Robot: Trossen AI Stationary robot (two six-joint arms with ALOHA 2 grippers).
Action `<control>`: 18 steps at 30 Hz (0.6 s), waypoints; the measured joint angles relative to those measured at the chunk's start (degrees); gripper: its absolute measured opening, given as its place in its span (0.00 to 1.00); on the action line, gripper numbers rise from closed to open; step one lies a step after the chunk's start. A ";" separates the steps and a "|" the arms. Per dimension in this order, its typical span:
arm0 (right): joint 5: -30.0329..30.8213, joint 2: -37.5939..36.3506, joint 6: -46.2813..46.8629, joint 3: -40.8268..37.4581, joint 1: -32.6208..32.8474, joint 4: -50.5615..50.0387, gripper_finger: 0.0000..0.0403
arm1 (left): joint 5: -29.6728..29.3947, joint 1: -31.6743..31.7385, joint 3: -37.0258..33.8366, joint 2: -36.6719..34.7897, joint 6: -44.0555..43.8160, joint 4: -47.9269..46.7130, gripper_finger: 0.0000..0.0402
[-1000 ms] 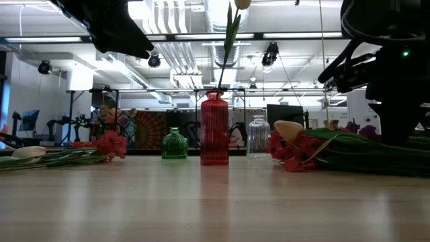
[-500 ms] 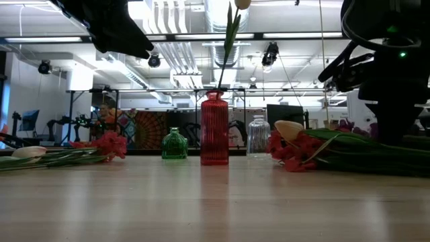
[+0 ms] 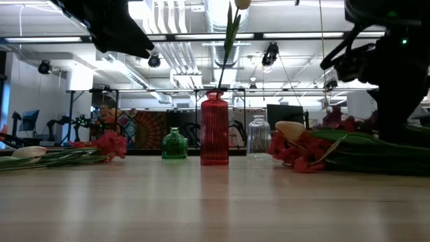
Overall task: Sort flowers into vase by color
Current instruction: Put the purple flowers into the transparent vase
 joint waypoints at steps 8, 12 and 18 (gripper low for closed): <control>0.02 -6.88 2.02 0.01 0.02 -0.01 0.07 | -0.03 0.00 0.00 0.00 0.00 0.37 0.53; 0.03 -10.18 2.03 0.02 0.02 -0.02 0.07 | -0.03 0.02 0.00 0.02 0.00 0.40 0.53; 3.14 -14.64 1.46 0.02 0.17 -0.04 0.07 | -0.03 0.01 0.00 0.00 0.00 0.40 0.53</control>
